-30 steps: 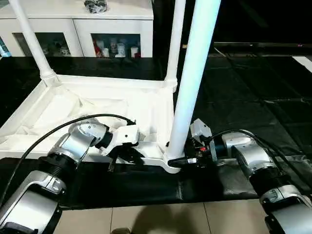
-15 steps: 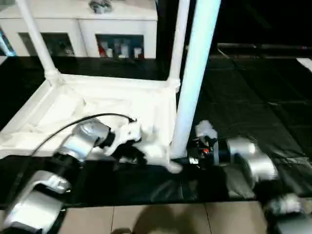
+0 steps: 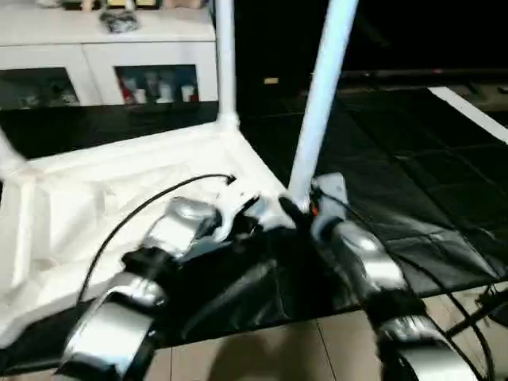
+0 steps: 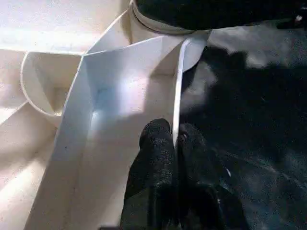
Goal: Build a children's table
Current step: Rotate leg to tighten
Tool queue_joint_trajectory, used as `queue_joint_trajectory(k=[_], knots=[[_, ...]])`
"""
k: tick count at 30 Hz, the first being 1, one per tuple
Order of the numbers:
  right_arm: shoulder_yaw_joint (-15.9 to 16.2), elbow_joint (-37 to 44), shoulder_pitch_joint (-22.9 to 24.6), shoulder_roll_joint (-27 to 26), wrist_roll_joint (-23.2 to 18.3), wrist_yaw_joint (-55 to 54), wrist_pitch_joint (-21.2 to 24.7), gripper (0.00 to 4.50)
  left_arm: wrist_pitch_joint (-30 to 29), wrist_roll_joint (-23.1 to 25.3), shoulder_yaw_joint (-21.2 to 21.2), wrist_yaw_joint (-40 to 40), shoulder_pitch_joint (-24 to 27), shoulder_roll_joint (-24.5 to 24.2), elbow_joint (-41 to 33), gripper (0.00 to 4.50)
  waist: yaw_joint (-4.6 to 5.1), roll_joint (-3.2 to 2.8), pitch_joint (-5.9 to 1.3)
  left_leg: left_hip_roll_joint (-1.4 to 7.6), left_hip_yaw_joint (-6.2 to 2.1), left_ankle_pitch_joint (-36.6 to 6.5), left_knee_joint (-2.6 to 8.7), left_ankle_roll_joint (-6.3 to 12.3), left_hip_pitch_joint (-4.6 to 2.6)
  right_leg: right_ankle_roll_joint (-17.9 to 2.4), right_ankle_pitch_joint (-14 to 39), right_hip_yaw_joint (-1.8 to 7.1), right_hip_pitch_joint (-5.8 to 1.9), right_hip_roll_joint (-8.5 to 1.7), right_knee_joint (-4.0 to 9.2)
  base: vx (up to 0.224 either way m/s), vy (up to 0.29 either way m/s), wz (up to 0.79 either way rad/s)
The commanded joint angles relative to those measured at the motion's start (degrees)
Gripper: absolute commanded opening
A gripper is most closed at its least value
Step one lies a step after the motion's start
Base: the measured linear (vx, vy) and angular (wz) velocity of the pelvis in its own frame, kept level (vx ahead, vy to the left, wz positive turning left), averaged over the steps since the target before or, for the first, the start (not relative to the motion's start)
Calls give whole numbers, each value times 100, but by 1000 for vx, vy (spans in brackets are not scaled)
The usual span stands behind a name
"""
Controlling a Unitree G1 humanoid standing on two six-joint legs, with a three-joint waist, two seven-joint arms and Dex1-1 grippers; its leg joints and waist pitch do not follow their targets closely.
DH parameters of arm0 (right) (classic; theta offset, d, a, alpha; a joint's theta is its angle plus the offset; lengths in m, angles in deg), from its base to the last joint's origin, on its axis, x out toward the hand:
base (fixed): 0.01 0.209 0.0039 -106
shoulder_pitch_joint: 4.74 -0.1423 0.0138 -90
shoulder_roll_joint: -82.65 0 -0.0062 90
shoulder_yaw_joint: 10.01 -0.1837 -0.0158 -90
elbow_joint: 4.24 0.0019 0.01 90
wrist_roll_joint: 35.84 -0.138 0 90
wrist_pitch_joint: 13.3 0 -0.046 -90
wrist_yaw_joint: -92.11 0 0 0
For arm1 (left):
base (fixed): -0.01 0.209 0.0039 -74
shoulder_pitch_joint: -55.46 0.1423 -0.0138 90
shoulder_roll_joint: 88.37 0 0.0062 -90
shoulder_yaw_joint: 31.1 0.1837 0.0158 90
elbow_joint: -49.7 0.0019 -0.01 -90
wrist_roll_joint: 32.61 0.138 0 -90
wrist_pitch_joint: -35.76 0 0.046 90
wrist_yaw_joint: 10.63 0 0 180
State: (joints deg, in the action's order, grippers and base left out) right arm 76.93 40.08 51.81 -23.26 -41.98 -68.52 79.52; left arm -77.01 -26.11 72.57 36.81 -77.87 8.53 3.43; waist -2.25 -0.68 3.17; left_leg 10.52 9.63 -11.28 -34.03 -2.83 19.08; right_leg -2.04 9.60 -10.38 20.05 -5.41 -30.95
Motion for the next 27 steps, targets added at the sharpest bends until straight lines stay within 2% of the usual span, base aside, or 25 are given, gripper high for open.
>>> queue_joint_trajectory(k=[1,3,4,5,6,7,8,9,10,11,13,15,16,20,22,25,27], knots=[[381,-165,20,-529,86,230,32,343,-1,25,-202,-636,-283,193,-143,0,3,-23,-308,344,-235,-2542,490,-79,-63,-295,3069,380,-78,-610,523,0,0,0],[342,-175,16,-548,84,207,17,365,-8,55,-170,-602,-256,138,-178,0,-18,-7,-343,353,-221,-2130,516,-4,3,-481,2587,452,-115,-610,437,0,0,0],[344,-157,32,-536,85,216,-2,380,44,71,-149,-574,-242,97,-162,0,-27,-4,-382,356,-210,-1737,517,54,65,-618,2111,495,-163,-602,349,0,0,0],[344,-159,42,-519,84,223,-36,388,82,80,-142,-554,-231,60,-129,0,-41,-5,-435,371,-186,-1284,489,135,87,-829,1483,535,-159,-594,246,0,0,0],[346,-160,50,-504,81,239,-66,393,133,89,-129,-524,-225,28,-102,0,-45,-1,-453,370,-174,-1073,472,195,107,-929,1186,544,-155,-587,196,0,0,0],[380,-172,69,-445,132,251,-168,399,157,72,-116,-462,-204,-15,-95,0,-42,43,-473,337,-136,-725,420,344,139,-1100,749,565,-143,-561,123,0,0,0],[380,-172,69,-445,132,251,-168,399,157,72,-116,-462,-204,-15,-95,0,-63,56,-466,316,-120,-617,397,400,145,-1185,599,585,-115,-560,92,29,-50,-1],[395,-162,102,-377,152,288,-242,411,257,71,-71,-351,-169,-76,-113,0,-76,65,-466,293,-106,-398,379,547,194,-1291,385,597,-139,-556,44,29,-50,-1],[384,-78,191,-221,152,405,-376,433,269,34,-27,-146,-89,-185,-187,0,-112,69,-456,274,-82,-364,350,625,200,-1295,443,603,-126,-563,54,7,-50,-2],[376,-28,231,-156,149,460,-423,433,340,35,2,-58,-57,-234,-217,0,-129,65,-467,272,-80,-323,344,651,206,-1286,451,599,-145,-567,41,0,0,0],[350,191,363,12,95,736,-511,444,392,31,48,150,25,-342,-297,0,-180,72,-462,316,-76,-201,338,746,201,-1236,386,599,-121,-538,20,0,0,0],[328,383,478,175,63,961,-564,444,447,34,81,318,89,-425,-356,0,-193,82,-456,337,-75,-240,345,763,173,-1240,450,595,-111,-515,24,0,0,0],[318,473,532,264,51,1065,-586,444,518,39,107,406,116,-467,-374,0,-205,65,-445,345,-72,-289,350,756,163,-1236,541,601,-94,-514,28,0,0,0],[444,965,810,817,9,1823,-672,444,686,39,252,843,225,-709,-448,0,-265,77,-430,365,-65,-530,365,615,132,-1187,846,617,-80,-520,54,0,0,0],[522,1183,907,1097,-66,2297,-666,444,782,31,343,1125,287,-849,-502,0,-312,93,-396,348,-60,-785,376,534,138,-1020,1299,621,-84,-526,122,0,0,0],[609,1500,991,1431,-223,2977,-573,444,912,23,459,1502,377,-1041,-594,0,-327,112,-389,340,-66,-874,380,450,140,-839,1676,621,-73,-518,154,0,0,0],[733,1697,989,1681,-263,3462,-529,444,1175,9,595,1931,468,-1223,-707,0,-335,123,-389,344,-77,-855,383,455,160,-794,1734,622,-84,-517,146,0,0,0]])
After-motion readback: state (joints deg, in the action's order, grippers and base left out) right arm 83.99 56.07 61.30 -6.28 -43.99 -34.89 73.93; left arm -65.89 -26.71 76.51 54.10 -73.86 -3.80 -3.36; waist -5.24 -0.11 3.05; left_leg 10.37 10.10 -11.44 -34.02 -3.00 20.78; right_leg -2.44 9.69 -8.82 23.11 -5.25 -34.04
